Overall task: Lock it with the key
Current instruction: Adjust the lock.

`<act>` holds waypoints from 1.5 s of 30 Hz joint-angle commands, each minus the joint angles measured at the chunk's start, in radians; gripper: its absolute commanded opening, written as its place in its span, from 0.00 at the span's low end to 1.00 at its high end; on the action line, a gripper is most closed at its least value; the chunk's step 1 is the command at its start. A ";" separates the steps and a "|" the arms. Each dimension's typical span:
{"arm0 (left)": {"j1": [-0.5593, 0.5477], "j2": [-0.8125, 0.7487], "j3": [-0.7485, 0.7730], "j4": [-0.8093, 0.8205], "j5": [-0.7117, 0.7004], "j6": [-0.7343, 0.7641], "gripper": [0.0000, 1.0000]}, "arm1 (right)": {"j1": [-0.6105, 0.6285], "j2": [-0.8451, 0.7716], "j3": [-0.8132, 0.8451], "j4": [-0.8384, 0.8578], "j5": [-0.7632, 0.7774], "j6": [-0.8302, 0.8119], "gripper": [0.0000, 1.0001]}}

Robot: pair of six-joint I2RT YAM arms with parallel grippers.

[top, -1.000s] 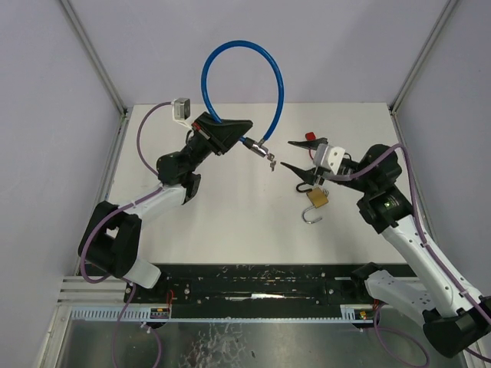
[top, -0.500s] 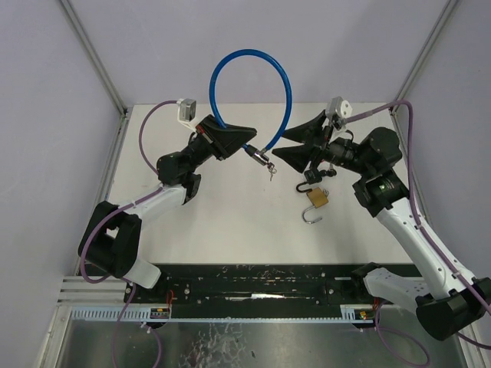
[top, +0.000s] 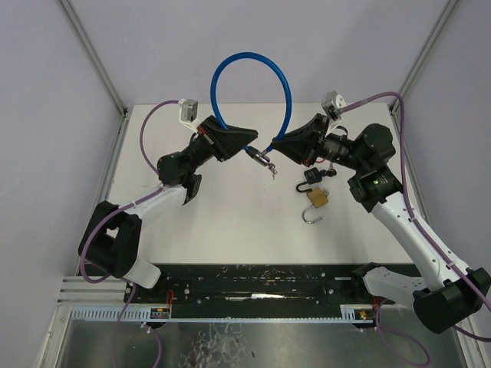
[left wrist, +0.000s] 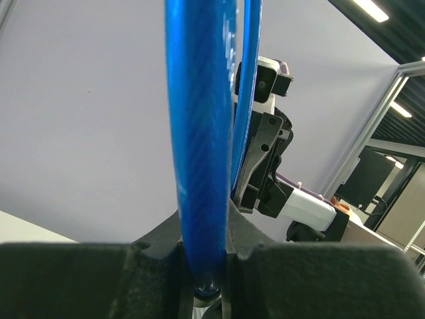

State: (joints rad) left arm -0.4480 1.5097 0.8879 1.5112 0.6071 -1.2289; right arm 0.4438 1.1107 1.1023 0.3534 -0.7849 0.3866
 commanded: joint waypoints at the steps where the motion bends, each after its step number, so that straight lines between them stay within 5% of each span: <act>1: -0.015 -0.005 0.035 0.084 -0.001 -0.004 0.00 | -0.005 -0.008 0.053 0.043 -0.001 -0.037 0.14; 11: -0.020 -0.002 0.039 0.083 -0.010 -0.009 0.00 | -0.004 0.007 0.063 0.024 0.022 -0.084 0.26; 20: -0.021 0.001 0.038 0.085 -0.060 -0.023 0.00 | 0.001 0.015 0.061 0.008 -0.037 -0.133 0.00; 30: -0.021 0.007 0.094 0.092 -0.111 -0.066 0.00 | 0.032 -0.001 -0.026 -0.060 -0.078 -0.252 0.00; 45: -0.080 0.054 0.094 0.060 -0.180 -0.077 0.00 | 0.056 -0.009 -0.128 0.112 -0.185 -0.379 0.00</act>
State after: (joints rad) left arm -0.4953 1.5776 0.9390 1.5028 0.5087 -1.2743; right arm 0.4725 1.0927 0.9958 0.4740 -0.9134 0.0998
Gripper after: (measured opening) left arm 0.123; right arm 0.181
